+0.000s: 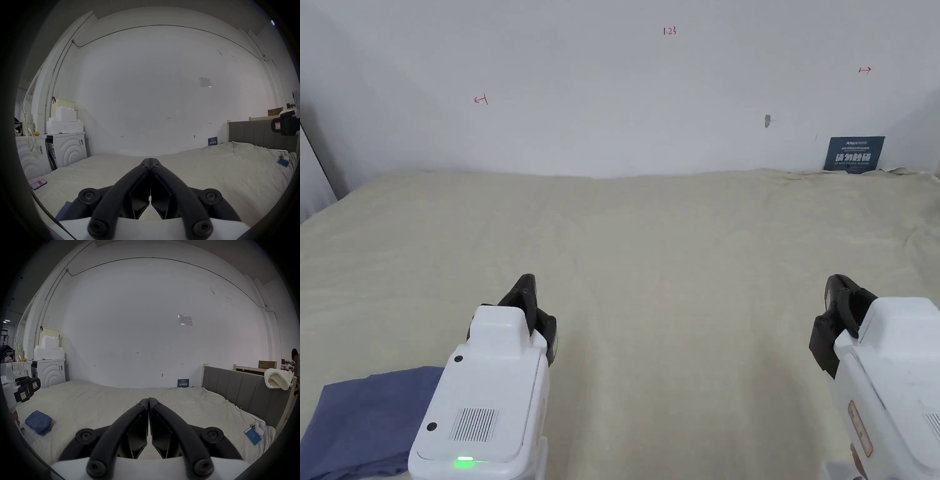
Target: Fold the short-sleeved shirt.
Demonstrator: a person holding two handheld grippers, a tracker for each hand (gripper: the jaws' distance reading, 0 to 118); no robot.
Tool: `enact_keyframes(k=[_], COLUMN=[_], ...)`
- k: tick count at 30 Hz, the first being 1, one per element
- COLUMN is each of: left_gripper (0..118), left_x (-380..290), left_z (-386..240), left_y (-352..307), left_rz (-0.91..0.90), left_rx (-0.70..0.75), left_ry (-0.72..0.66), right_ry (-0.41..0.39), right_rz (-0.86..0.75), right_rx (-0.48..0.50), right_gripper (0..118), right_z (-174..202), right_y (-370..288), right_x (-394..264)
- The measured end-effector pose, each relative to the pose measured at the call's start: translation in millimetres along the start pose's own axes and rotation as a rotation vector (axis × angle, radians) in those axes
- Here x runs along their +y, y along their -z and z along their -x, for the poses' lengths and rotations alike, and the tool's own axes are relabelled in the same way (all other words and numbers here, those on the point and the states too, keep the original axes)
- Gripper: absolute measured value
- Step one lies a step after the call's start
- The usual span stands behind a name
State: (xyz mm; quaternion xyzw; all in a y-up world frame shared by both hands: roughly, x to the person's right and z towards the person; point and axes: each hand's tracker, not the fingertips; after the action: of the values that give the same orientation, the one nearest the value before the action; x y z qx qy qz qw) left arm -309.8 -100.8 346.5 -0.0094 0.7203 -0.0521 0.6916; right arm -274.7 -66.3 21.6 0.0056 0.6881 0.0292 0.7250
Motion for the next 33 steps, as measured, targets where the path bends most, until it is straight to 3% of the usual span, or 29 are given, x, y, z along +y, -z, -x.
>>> enact_keyframes(k=[18,21,23,25,28,30,33], left_gripper=[0,10,30,66,104,116,118], left_x=[-3.4,-3.0,-2.6,-2.5,-3.4,-4.1,-4.7], left_z=[8.6,9.8,10.5,13.8,15.4,16.9,17.6], left_y=[0.9,0.4,0.3,0.8,2.0,2.2,0.3], left_rz=[0.007,0.010,0.015,0.024,0.038,0.042,0.039], left_rx=[0.009,0.003,0.009,0.006,0.013,0.015,0.020], left_ry=[-0.008,-0.015,-0.019,-0.043,-0.058,-0.058,-0.055], right_ry=[0.002,-0.004,0.003,0.008,0.005,0.007,0.011], right_rz=[-0.008,-0.009,-0.008,-0.003,0.003,0.004,-0.009], right_rx=[0.010,0.006,0.005,0.010,0.007,0.006,0.001], right_gripper=[1,5,20,45,92,111,115], right_z=[3.2,3.1,2.6,1.9,2.0,1.8,2.0], right_y=[-0.1,-0.4,-0.8,-1.1,-1.1,-1.2,-3.8], right_x=[0.8,0.7,0.5,0.3,-0.5,-1.5,-2.8])
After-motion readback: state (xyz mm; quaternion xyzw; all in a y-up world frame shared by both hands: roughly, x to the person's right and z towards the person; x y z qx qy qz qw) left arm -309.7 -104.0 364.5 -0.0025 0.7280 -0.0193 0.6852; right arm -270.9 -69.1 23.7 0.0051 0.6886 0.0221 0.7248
